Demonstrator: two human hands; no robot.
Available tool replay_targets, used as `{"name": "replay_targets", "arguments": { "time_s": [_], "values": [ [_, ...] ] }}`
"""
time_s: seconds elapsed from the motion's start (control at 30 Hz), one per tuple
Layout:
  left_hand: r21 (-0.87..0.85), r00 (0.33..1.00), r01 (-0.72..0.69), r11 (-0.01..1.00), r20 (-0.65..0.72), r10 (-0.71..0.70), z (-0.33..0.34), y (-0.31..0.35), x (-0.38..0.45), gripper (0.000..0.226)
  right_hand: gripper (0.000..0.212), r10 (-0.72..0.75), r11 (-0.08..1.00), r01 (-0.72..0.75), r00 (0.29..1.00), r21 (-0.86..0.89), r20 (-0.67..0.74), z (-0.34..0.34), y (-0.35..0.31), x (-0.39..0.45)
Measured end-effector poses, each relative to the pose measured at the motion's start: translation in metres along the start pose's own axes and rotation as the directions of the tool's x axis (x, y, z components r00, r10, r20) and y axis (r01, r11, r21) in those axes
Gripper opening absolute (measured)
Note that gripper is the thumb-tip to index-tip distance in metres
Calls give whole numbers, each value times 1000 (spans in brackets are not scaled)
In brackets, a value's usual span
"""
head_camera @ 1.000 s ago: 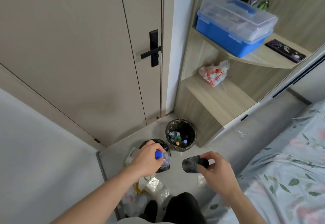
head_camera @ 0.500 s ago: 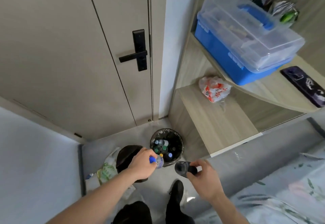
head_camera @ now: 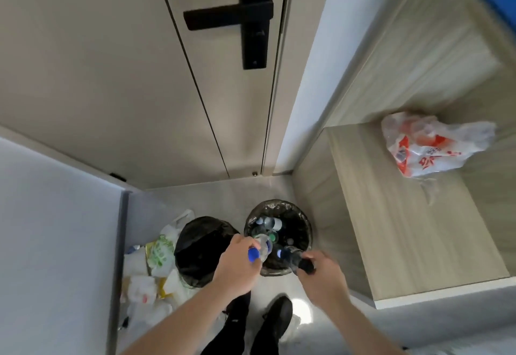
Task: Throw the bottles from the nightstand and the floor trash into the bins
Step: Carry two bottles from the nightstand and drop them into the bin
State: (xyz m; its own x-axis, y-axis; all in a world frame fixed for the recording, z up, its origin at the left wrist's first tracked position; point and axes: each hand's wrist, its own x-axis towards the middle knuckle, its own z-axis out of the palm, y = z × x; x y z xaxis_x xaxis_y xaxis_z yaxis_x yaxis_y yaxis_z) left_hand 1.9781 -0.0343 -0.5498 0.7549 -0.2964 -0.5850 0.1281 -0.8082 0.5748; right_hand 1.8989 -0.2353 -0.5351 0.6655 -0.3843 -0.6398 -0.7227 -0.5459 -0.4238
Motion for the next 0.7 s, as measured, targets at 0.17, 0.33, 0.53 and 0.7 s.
{"name": "replay_targets", "arguments": {
  "time_s": [0.17,0.33,0.53,0.7],
  "values": [
    [-30,1000,-23,999,-6,23,40,-44,65,19,30,13,1000,-13,999,20,-33,61,20,108],
    [-16,999,-42,999,-4,42,73,-83,119,21,29,67,997,-64,995,44,-70,116,48,193],
    [18,996,-83,996,16,83,110,-105,168,21,33,113,993,-110,991,34,-78,160,81,258],
    [79,997,-68,995,51,64,129,-107,201,24,40,159,983,-156,987,100,-25,177,101,278]
  ]
}}
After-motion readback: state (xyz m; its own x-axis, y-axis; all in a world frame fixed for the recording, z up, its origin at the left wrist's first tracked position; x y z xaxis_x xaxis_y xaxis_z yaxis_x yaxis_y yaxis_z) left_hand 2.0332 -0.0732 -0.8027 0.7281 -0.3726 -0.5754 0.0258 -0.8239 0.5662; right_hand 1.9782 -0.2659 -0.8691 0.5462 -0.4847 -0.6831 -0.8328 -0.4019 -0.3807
